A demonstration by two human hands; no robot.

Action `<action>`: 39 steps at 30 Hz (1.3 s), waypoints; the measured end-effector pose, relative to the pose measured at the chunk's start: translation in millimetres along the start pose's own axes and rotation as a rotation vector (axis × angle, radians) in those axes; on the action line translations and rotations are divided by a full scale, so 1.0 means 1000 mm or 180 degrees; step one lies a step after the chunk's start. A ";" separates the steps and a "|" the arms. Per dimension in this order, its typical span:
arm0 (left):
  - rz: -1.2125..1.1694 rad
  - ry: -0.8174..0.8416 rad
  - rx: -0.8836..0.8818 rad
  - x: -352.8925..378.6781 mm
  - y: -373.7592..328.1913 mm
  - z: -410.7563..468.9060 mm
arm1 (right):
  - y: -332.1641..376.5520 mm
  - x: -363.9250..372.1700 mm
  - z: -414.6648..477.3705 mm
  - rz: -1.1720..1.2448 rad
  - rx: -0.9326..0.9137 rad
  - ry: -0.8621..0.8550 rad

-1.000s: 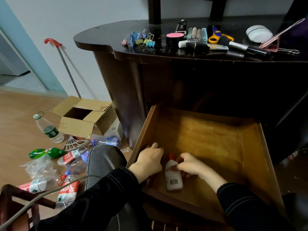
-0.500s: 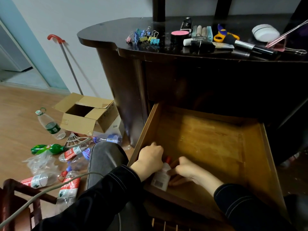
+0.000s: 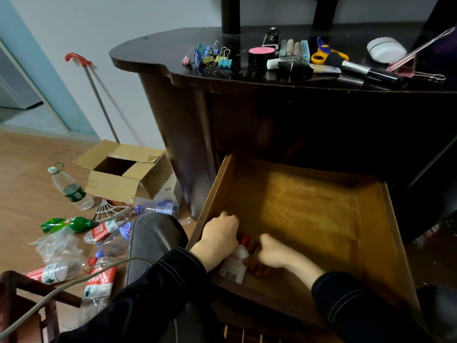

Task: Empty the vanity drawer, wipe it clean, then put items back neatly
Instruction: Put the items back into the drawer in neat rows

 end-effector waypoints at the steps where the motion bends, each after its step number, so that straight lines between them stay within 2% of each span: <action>1: -0.0018 -0.0089 0.0013 -0.002 0.000 0.001 | 0.000 -0.001 0.000 -0.0083 0.0000 -0.0003; 7: -0.0201 -0.0586 0.0202 -0.017 -0.005 0.002 | 0.007 -0.037 -0.007 -0.0339 -0.0168 -0.0466; 13: -0.0580 -0.0889 0.0612 -0.032 -0.015 -0.004 | 0.006 -0.096 -0.061 0.0048 -0.0269 -0.1222; 18: -0.1458 -0.1352 0.0971 -0.098 -0.038 -0.012 | 0.064 -0.186 -0.161 -0.0035 -0.1070 -0.2393; 21: -0.1799 -0.1945 0.1300 -0.167 -0.064 -0.022 | 0.116 -0.233 -0.230 0.0017 -0.1677 -0.3077; 24: -0.1831 -0.2607 0.1630 -0.234 -0.093 -0.038 | 0.159 -0.253 -0.278 -0.0389 -0.2073 -0.3613; 26: -0.1524 -0.3194 0.1822 -0.273 -0.110 -0.049 | 0.175 -0.259 -0.290 -0.0777 -0.2021 -0.3881; 28: -0.1139 -0.3521 0.1993 -0.298 -0.124 -0.050 | 0.185 -0.263 -0.293 -0.1016 -0.1859 -0.3933; 32: -0.0865 -0.3541 0.2027 -0.300 -0.129 -0.026 | 0.196 -0.274 -0.301 -0.1145 -0.1829 -0.3990; 36: -0.1099 -0.4017 0.1835 -0.284 -0.122 -0.019 | 0.218 -0.298 -0.313 -0.1689 -0.1668 -0.4272; 39: -0.1118 -0.4196 0.1749 -0.284 -0.123 -0.018 | 0.234 -0.330 -0.303 -0.2155 -0.1039 -0.4360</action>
Point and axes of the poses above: each hand's wrist, its own z-axis towards the middle knuckle, its own x-axis out of the palm, y = z × x, the point moved 8 cm from there along z, towards the middle knuckle, and after that the axes turned 1 degree about y, right-handed, at the moved point
